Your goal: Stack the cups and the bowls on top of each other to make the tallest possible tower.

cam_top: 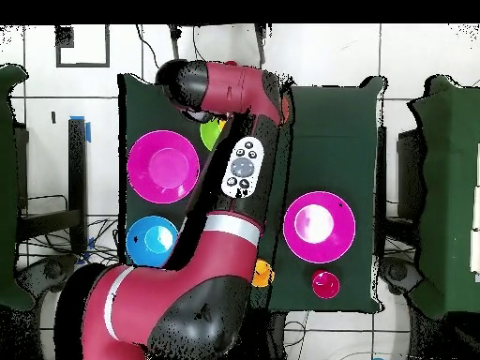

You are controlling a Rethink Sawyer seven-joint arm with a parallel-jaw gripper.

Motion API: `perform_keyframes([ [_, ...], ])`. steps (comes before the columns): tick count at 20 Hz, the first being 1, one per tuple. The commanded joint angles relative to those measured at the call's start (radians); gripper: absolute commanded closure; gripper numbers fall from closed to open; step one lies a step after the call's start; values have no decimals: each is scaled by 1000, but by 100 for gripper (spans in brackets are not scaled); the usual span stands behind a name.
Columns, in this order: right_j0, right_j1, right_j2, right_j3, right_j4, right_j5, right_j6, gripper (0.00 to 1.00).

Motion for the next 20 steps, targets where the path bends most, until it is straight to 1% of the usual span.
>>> perform_keyframes([
  [1, -45, -88, 171, 221, -48, -59, -140, 0],
  [2, -55, -104, 196, 250, -46, -83, -169, 0],
  [5, -66, -108, 228, 294, -33, -100, -136, 0],
  [7, -70, -96, 242, 311, -36, -129, -115, 0],
  [8, -80, -89, 258, 317, -37, -145, -120, 0],
  [10, -95, -75, 273, 306, -40, -146, -120, 0],
  [12, -95, -79, 278, 329, -50, -164, -110, 0],
  [17, -105, -60, 289, 315, -66, -185, -98, 0],
  [20, -99, -57, 289, 314, -76, -196, -85, 0],
])
